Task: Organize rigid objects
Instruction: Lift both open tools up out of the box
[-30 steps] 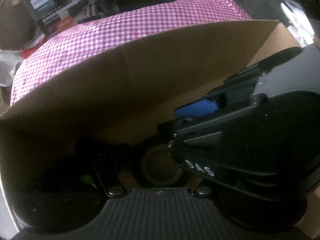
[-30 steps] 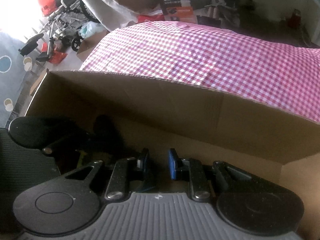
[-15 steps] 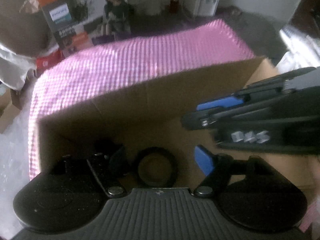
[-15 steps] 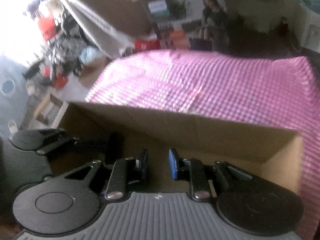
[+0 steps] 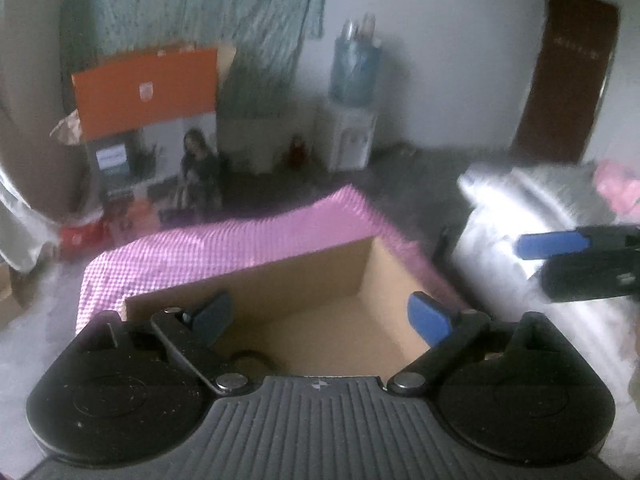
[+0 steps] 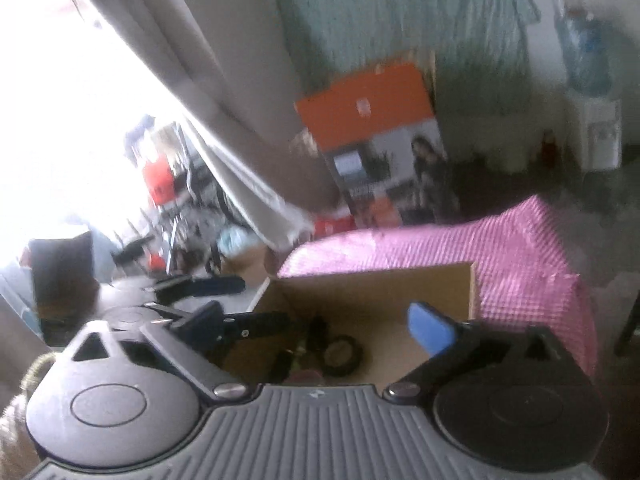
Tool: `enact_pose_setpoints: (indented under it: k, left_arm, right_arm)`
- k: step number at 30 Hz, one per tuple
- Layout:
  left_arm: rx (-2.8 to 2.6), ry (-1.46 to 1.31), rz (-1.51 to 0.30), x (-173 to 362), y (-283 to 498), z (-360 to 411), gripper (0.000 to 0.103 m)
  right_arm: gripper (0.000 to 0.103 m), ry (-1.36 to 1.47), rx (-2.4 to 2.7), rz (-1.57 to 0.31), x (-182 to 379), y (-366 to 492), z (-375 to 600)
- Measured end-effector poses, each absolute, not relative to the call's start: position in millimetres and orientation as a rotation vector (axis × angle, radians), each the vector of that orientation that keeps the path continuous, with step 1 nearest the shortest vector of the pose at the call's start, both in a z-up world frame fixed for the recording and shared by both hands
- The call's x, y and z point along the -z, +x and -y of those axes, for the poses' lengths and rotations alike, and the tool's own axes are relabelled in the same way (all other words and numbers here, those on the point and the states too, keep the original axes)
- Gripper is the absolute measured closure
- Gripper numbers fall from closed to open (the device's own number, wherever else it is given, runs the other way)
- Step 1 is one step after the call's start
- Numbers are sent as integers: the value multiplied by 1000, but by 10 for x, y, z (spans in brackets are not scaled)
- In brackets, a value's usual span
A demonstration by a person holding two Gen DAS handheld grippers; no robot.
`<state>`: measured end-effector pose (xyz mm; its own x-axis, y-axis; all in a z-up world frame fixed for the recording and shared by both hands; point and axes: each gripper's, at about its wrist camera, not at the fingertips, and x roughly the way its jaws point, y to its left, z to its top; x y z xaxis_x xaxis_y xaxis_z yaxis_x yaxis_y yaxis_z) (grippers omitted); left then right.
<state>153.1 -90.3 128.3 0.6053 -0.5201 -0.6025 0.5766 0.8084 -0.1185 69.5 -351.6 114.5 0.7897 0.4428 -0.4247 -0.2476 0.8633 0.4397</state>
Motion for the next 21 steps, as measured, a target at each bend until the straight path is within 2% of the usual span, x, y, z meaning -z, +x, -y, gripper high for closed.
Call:
enact_pose_setpoints:
  k: [3,7,21]
  left_arm:
    - [662,16,-612,-1322,1260,855,8]
    - [688,-89,-581,-1278,921,765,1]
    - [575,-133,-711,-562,213,370,0]
  right_arm:
    - [0,345,-360,-494,-1242,325,3572]
    - [0,232,-287,-482,-1257,-81,3510]
    - [0,-49,-44,-568,-913,-642,3056]
